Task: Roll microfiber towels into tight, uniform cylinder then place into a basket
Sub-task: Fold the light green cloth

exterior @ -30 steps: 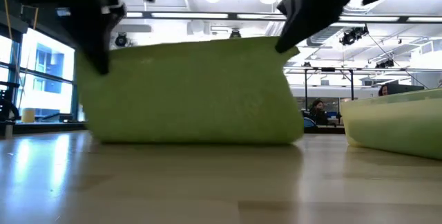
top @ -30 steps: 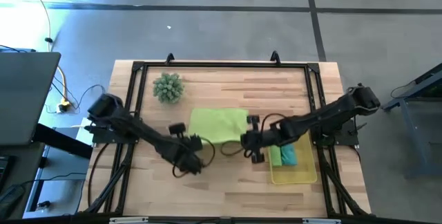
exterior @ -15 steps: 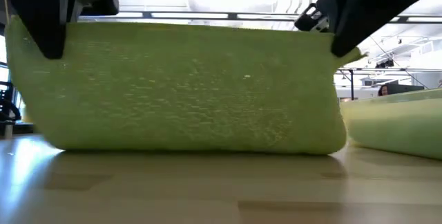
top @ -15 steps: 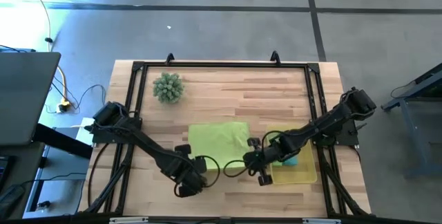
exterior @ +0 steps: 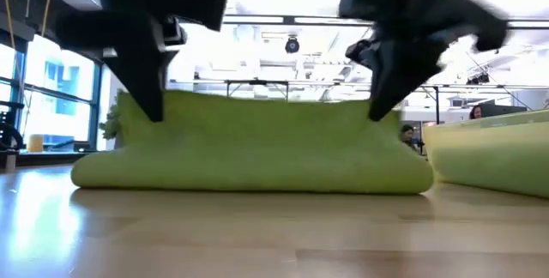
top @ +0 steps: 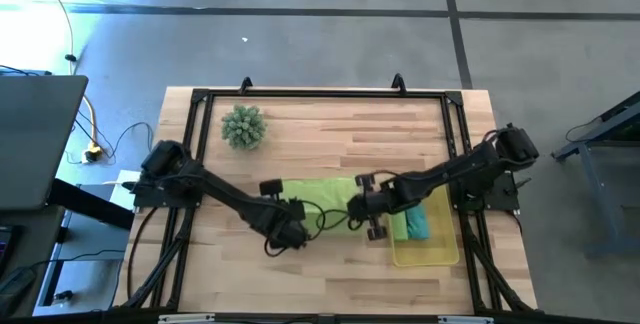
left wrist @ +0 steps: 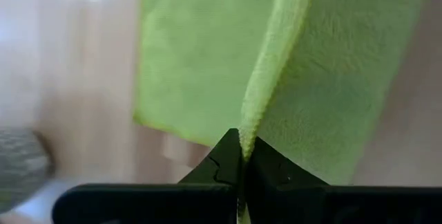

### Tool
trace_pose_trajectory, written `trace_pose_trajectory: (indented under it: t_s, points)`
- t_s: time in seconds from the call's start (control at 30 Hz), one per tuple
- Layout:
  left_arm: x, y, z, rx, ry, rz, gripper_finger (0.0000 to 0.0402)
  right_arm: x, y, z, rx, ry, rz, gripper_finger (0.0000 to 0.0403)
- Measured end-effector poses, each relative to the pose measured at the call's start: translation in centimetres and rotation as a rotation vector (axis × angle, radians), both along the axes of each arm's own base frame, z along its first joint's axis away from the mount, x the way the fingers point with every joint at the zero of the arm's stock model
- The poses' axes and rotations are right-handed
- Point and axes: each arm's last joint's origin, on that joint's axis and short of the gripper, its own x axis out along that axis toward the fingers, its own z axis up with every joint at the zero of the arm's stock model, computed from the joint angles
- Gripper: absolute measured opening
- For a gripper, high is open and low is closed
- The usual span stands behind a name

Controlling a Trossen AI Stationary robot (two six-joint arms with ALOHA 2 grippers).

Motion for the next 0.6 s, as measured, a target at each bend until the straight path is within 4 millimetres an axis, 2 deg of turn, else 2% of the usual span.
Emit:
trace_pose_trajectory:
  t_s: [0.3, 0.47, 0.6]
  points:
    - [-0.6, 3.5, -2.0, 0.086, 0.062, 0.08, 0.0, 1.6, -4.2, -1.5, -0.096, 0.028, -0.073, 0.0]
    - [-1.0, 4.9, -2.6, 0.198, 0.07, 0.097, 0.0, 2.2, -5.8, -2.5, -0.111, 0.045, -0.092, 0.0]
    - [-1.0, 5.7, -2.8, 0.211, 0.08, 0.107, 0.0, 2.5, -6.8, -2.9, -0.118, 0.055, -0.098, 0.0]
